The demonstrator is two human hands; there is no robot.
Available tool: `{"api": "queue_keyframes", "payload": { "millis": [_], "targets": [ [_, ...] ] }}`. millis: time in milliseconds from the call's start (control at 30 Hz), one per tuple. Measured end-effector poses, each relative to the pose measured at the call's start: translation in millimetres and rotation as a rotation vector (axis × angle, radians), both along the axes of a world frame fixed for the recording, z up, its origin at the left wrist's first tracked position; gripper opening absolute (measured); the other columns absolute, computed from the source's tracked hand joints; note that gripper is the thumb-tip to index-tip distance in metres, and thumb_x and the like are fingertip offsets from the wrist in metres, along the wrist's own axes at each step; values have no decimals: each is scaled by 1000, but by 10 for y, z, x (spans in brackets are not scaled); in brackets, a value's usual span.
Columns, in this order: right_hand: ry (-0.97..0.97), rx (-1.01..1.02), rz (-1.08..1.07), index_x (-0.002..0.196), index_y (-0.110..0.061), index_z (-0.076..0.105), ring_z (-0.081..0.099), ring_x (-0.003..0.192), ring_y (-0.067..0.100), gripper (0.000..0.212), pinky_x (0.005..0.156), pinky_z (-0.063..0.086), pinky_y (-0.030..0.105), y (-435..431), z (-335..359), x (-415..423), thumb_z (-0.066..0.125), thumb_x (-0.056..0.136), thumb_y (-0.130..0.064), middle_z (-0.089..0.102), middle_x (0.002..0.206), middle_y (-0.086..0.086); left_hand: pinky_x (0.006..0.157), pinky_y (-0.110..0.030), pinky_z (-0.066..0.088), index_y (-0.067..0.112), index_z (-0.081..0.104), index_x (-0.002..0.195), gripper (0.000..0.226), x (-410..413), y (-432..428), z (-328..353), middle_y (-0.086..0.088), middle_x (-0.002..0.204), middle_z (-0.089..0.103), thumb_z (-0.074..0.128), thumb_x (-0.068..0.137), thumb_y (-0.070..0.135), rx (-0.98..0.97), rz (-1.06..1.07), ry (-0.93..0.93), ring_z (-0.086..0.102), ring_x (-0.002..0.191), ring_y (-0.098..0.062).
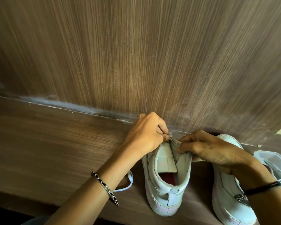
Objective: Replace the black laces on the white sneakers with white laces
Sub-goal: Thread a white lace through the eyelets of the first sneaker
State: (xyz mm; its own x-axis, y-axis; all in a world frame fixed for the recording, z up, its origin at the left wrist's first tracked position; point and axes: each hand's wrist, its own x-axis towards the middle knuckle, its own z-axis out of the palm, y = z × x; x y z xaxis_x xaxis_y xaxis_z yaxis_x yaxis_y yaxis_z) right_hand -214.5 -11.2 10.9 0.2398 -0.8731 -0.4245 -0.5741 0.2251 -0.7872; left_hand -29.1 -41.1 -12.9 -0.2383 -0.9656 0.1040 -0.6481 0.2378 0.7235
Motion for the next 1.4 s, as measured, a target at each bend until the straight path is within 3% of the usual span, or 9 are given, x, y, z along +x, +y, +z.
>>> {"api": "queue_keyframes", "payload": {
  "millis": [233, 433, 567, 700, 833, 933, 1167, 1333, 1400],
  "targets": [
    [-10, 0, -14, 96, 7, 76, 70, 107, 30, 21, 92, 60, 30, 23, 21, 17, 59, 97, -5, 75, 103, 23, 62, -21, 43, 31, 81, 89, 3, -32, 50, -27, 17, 75, 75, 81, 86, 31, 13, 48, -96, 68, 79, 4],
    [-23, 3, -7, 98, 13, 72, 69, 93, 21, 22, 95, 58, 36, 12, -5, 11, 59, 97, -5, 72, 95, 19, 73, -28, 51, 30, 80, 88, 5, -47, 61, -30, 16, 81, 75, 77, 87, 27, -34, 42, -217, 69, 86, -6],
    [-20, -3, -6, 98, 14, 71, 68, 92, 20, 23, 93, 58, 33, 10, -2, 10, 59, 97, -5, 70, 103, 32, 63, -24, 46, 31, 79, 90, 5, -76, 51, -97, 17, 80, 73, 77, 86, 28, -34, 65, -168, 68, 84, -5],
    [-14, 4, 1, 97, 12, 72, 68, 91, 19, 22, 90, 59, 30, -2, -5, -2, 59, 97, -6, 73, 97, 27, 57, -22, 37, 32, 78, 82, 4, -82, 38, -163, 19, 68, 67, 77, 86, 30, -15, 111, -105, 67, 79, -3],
    [-33, 19, -2, 86, 4, 75, 66, 82, 13, 21, 86, 59, 26, 5, -14, -7, 59, 97, -5, 70, 82, 11, 63, -21, 41, 34, 74, 69, 15, -70, 12, -231, 21, 58, 64, 79, 83, 30, 23, 132, -12, 66, 72, 2],
    [-48, 18, -5, 84, 0, 75, 67, 81, 11, 21, 86, 58, 27, 8, -14, -9, 59, 97, -4, 70, 79, 8, 66, -22, 49, 33, 76, 71, 12, -58, 4, -273, 24, 58, 65, 81, 82, 29, 23, 110, 35, 62, 65, 6],
    [-33, -7, 9, 94, 15, 69, 66, 83, 14, 23, 88, 59, 30, -19, -42, -24, 59, 96, -5, 68, 83, 13, 81, -32, 60, 29, 81, 80, 3, -30, 9, -289, 18, 67, 73, 84, 81, 28, 56, 67, 142, 68, 70, 5],
    [-10, -36, 40, 95, 12, 71, 68, 90, 19, 25, 93, 59, 34, -27, -51, -31, 61, 96, -11, 71, 92, 25, 85, -42, 60, 28, 82, 82, 4, -25, -7, -261, 14, 72, 76, 85, 79, 28, 142, -9, 110, 73, 80, -5],
    [-16, -32, 43, 94, 5, 75, 71, 93, 17, 28, 92, 60, 32, -20, -39, -19, 62, 98, -19, 75, 92, 17, 84, -43, 59, 30, 82, 81, 4, -29, -6, -245, 14, 69, 75, 84, 78, 28, 136, -8, 85, 73, 80, -7]
  ]
}}
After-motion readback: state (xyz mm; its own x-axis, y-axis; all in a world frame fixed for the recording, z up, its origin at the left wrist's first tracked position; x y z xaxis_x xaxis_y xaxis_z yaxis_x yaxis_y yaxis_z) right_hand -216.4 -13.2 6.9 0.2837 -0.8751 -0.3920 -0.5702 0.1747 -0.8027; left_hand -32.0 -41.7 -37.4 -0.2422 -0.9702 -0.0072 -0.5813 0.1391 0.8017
